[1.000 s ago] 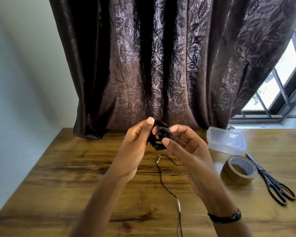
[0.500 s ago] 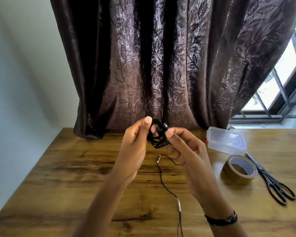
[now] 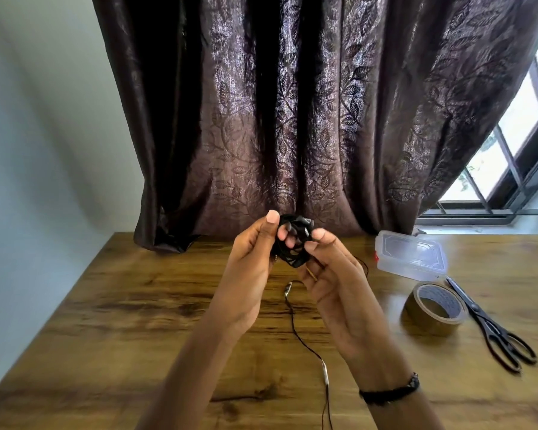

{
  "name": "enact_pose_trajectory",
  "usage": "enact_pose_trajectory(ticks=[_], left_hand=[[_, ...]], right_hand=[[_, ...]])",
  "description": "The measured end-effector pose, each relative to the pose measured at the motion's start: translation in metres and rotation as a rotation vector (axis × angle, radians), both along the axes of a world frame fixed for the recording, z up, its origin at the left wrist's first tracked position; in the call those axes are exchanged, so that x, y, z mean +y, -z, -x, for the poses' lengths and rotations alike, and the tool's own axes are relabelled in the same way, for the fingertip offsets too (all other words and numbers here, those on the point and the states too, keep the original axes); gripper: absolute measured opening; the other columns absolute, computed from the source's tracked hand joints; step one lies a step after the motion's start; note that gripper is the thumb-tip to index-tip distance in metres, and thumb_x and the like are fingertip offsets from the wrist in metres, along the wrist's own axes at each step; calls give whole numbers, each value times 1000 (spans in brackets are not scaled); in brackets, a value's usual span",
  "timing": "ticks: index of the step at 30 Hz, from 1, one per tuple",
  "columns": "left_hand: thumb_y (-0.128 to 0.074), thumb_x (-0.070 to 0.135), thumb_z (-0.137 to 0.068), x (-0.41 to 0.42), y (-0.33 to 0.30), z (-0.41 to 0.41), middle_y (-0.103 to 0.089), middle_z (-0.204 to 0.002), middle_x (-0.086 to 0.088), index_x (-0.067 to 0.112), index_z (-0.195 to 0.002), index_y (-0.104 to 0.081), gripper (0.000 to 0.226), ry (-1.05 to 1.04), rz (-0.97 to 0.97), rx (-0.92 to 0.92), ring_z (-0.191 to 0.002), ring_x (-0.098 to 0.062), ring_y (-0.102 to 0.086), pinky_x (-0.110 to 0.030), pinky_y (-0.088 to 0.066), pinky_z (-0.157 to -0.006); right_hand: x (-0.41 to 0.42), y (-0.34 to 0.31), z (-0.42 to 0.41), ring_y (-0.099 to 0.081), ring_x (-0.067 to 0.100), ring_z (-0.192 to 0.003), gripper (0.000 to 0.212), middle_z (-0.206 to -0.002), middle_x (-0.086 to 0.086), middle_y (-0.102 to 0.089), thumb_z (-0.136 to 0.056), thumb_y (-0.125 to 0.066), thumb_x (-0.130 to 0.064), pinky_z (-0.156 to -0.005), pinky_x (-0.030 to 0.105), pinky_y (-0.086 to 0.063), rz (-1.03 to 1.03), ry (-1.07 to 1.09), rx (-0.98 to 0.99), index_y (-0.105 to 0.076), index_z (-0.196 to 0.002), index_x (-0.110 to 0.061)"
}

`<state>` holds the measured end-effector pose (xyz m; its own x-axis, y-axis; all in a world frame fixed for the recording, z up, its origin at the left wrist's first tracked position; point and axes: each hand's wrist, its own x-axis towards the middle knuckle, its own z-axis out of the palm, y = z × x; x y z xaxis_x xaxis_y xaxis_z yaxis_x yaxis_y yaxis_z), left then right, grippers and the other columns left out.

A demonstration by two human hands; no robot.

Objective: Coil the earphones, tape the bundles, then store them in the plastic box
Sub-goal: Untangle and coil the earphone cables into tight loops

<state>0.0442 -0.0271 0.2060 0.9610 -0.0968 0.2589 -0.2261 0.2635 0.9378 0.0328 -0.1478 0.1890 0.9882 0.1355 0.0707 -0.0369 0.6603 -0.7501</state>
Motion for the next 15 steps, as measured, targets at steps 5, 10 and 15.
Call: enact_pose_trajectory(ticks=[5,10,15], left_hand=[[-38,36,-94,-4,-2,0,-51,-69,5,17,-68,-51,34,-38,-77,-71,-74,-9,-48,-31,-40,-79],[-36,32,-97,-4,-1,0,-54,-66,10,15,-68,-49,35,-22,-164,-84,-73,-5,-50,-23,-44,-76],[-36,35,-95,-1,3,-1,-50,-72,-1,1,-73,-50,43,-18,-195,-63,-78,-16,-47,-32,-42,-80]], right_hand=[[-2,4,-6,-63,15,-98,33,-105,10,-65,-85,-55,-8,-85,24,-52,-70,-84,-77,-51,-117,-9],[-11,1,-10,-61,16,-96,16,-105,12,-62,-89,-52,-11,-90,29,-50,14,-157,-134,-62,-100,-14],[-14,8,-13,-63,16,-96,13,-105,11,-65,-91,-59,-19,-85,27,-51,192,-80,-210,-64,-102,-17]])
